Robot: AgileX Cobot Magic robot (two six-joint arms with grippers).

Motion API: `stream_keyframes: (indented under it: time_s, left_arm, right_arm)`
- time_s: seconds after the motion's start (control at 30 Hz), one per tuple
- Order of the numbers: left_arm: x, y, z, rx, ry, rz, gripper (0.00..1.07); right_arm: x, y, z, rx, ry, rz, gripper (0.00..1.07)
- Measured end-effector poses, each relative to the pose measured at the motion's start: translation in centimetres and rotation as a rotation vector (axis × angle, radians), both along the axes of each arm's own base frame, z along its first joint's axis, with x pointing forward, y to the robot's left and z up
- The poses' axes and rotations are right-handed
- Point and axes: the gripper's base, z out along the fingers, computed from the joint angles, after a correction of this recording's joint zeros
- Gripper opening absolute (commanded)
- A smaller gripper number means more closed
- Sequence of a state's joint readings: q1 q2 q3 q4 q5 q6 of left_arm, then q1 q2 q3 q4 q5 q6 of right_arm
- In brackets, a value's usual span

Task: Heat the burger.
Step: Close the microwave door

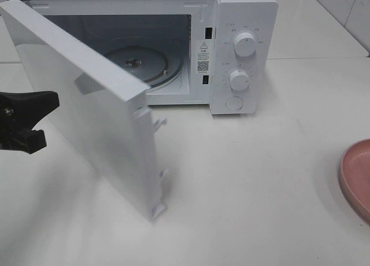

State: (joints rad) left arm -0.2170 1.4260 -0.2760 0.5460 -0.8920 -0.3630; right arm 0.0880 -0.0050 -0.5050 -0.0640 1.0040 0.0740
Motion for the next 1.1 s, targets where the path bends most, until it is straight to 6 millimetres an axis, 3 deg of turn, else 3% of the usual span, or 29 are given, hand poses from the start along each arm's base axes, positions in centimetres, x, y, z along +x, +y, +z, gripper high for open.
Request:
stream_keyframes:
  time_s: [0.33,0.53,0.67,1.1]
  left_arm:
    - [1.8,-3.3,1.2,-0.061,-0.046,-0.016,0.0]
    - [2.2,-4.8,1.0,-0.069,-0.039,-0.031,0.0]
    - [2.9,-7.1,0.5,-0.064,-0.038,-0.05,0.0]
    - [5.0,-11.7,0.6,-0.134,-0.041,-0.03,0.0]
  right_arm:
    - [0.0,0.0,0.0,0.0,0.0,0.0,0.75]
    - [0.0,0.0,0.0,0.0,0.0,0.0,0.75]
    - [0.0,0.0,0.0,0.0,0.0,0.0,0.75]
    - [0.0,0.0,0.0,0.0,0.0,0.0,0.75]
